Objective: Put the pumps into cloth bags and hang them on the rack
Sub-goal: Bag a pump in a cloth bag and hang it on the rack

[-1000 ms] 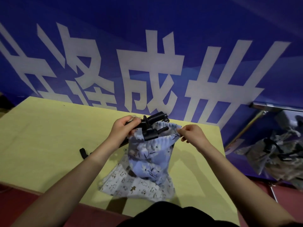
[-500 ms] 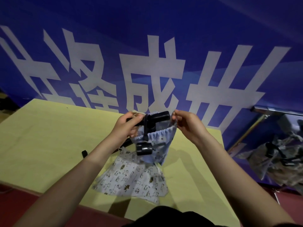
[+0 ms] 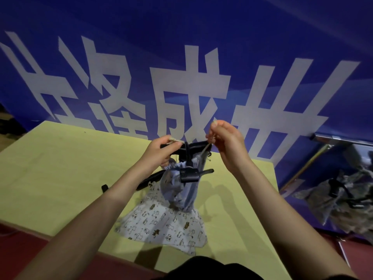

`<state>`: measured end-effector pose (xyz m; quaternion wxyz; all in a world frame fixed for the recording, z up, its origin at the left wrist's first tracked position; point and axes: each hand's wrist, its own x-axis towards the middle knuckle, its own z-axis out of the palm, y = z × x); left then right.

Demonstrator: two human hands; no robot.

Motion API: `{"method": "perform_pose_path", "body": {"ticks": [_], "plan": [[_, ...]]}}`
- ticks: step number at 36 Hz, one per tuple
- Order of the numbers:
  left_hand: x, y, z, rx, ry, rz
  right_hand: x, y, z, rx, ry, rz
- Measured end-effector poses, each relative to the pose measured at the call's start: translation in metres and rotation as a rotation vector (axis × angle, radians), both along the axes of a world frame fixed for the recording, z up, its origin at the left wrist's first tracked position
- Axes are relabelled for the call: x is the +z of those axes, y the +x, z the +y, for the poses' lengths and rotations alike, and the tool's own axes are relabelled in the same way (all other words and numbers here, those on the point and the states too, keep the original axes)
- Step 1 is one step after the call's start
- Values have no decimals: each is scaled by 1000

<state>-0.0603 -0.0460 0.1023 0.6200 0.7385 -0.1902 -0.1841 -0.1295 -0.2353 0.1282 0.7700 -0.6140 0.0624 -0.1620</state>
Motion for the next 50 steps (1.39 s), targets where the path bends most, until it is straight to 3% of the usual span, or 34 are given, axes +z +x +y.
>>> {"method": "perform_pose_path", "body": {"ticks": [2, 7, 12, 14, 24, 31, 39, 46, 50], "plan": [[-5, -4, 1, -56, -6, 37, -8, 0, 2, -27, -192, 21], [-18, -14, -3, -36, -17, 160, -33, -2, 18, 68, -373, 78], [-26, -17, -3, -134, -254, 412, -50, -5, 20, -70, -1183, 38], [-27, -16, -3, -128, -267, 447, -53, -5, 18, -68, -1318, 8], [-4, -15, 3, 28, 62, 83, -48, 3, 15, -19, -1329, 11], [10, 10, 21, 166, -202, 222, -48, 4, 8, 66, -1331, -28], [53, -5, 3, -52, -503, 467, -42, 26, 22, 16, -1388, 85], [57, -2, 1, 19, -426, 225, -39, 36, 22, 48, -1420, 109], [48, 0, 11, 58, -289, 87, -39, 33, 17, -17, -1188, 75]]}}
